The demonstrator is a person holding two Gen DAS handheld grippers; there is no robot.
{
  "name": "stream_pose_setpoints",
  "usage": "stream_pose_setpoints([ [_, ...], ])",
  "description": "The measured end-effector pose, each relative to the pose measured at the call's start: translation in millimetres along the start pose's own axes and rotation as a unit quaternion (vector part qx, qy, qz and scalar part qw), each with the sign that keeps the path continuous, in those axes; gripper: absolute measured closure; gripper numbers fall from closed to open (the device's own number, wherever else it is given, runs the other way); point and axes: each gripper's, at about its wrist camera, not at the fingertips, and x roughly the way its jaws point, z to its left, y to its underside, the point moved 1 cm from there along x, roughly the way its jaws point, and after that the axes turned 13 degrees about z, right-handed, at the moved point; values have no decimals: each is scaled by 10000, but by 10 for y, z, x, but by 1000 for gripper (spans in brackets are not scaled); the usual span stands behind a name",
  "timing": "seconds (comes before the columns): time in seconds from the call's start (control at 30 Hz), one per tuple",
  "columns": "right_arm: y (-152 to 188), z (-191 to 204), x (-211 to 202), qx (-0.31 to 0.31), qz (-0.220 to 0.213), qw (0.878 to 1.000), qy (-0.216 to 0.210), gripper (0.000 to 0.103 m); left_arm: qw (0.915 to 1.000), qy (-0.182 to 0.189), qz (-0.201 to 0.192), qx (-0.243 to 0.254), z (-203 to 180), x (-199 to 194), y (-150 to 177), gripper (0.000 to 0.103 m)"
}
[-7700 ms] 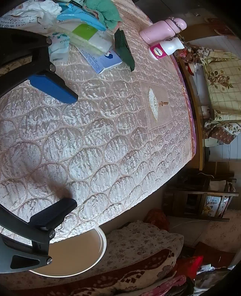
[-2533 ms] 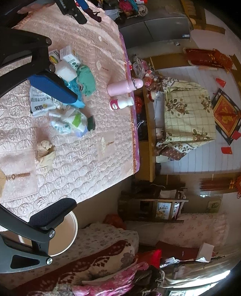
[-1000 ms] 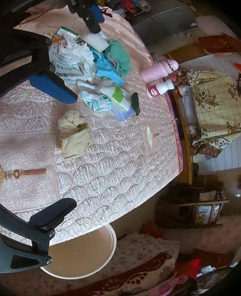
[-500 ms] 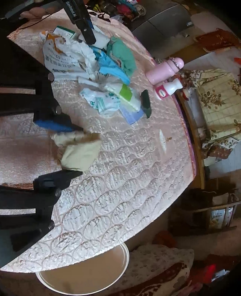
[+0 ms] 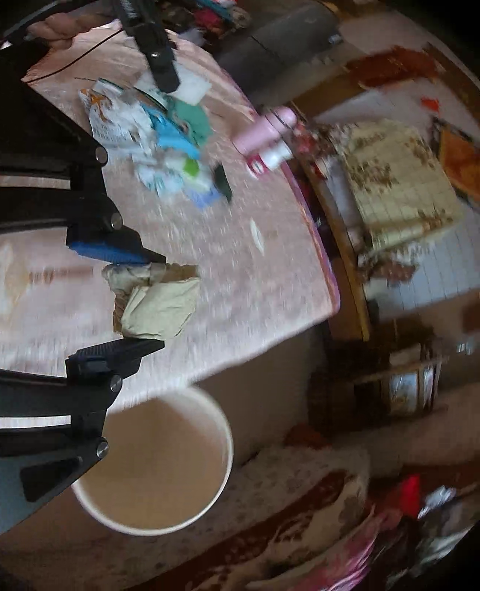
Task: Collect trash
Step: 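Carry both items over the white bucket and open both tools, then move both open tools back over the trash on the bed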
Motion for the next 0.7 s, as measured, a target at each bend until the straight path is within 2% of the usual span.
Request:
stream_pose_setpoints([
  [0.23,-51,-892,49,1108,138,9929,401,63,9977,430,317,425,-809,682,-299,62],
  [0.4,-81,-1369,158,1687,160,9842,518,60,9958,653,387,510,-1100,1023,-502,60],
  [0.43,-95,-1463,188,1828,167,9815,550,56,9952,721,390,528,-1145,1080,-531,58],
  [0.47,-90,-1521,198,1905,171,9799,562,46,9948,774,398,531,-1167,1122,-542,55],
  [0.5,-88,-1596,211,2007,182,9779,557,40,9944,827,412,513,-1196,1183,-570,47],
  [0.53,-98,-1658,239,2121,185,9757,527,29,9943,853,416,478,-1215,1237,-591,38],
  [0.6,-97,-1761,272,2356,83,9709,411,26,9948,855,393,381,-1197,1279,-596,33],
  [0.7,-79,-1832,273,2481,8,9679,416,23,9949,847,474,258,-1117,1299,-585,32],
])
